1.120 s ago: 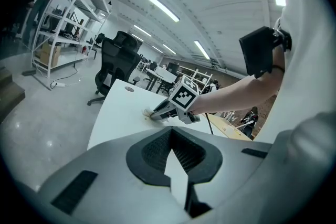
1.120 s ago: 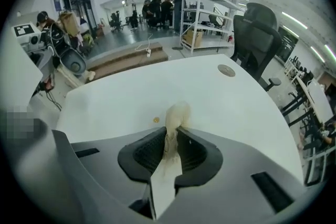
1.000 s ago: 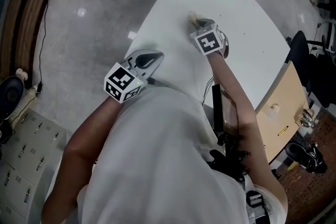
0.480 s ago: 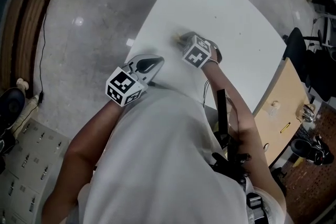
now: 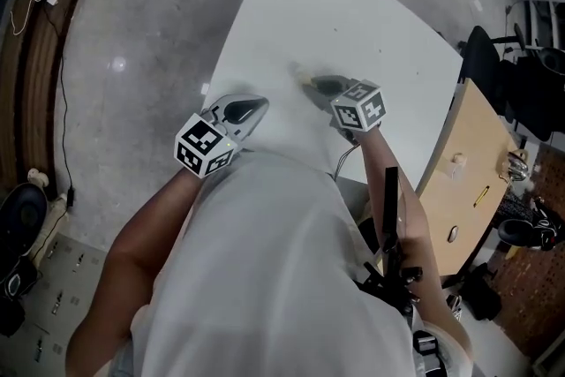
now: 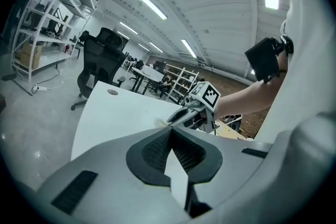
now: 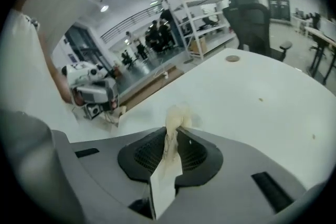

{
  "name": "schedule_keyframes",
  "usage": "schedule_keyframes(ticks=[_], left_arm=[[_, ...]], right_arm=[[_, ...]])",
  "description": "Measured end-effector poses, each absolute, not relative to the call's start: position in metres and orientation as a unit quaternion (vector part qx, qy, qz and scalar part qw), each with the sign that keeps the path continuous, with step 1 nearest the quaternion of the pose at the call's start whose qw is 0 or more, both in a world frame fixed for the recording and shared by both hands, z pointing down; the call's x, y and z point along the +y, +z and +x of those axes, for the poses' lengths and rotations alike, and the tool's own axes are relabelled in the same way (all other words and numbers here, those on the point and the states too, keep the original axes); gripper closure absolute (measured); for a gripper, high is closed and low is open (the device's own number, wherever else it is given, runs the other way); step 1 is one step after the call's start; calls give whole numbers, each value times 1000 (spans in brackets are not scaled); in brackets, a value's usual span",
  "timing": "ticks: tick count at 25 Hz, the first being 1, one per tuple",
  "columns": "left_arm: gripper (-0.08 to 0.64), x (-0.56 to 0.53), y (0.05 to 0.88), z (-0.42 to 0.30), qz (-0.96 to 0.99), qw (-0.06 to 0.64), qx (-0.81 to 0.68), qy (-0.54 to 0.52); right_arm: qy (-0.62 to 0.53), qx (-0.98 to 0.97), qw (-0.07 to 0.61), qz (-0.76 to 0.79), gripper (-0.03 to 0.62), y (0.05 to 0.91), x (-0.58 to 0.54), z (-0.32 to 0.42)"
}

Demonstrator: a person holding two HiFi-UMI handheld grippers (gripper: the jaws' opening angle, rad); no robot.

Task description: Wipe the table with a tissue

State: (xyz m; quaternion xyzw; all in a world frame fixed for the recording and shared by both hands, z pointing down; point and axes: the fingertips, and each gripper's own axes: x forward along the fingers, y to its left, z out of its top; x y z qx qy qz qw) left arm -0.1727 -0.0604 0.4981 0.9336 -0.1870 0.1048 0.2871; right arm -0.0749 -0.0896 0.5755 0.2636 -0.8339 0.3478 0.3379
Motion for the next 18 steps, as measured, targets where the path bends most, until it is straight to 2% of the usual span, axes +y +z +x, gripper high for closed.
schedule_keyframes(ticks=[4,6,13,18], left_arm=[[554,-65,496,-149,937,284,-174,109],[554,-68,499,-147,937,285,-172,110],[554,-74,505,-136,927,303,-193,110],[554,-75,509,-126,922,316,-196,111]], right_arm=[[379,-804,262,375,531,562,-124,-21],[380,-791,247,411,531,565,-134,-9],[357,-754,306,458,531,586,-167,38],[319,-731,385,465,531,597,-210,67]])
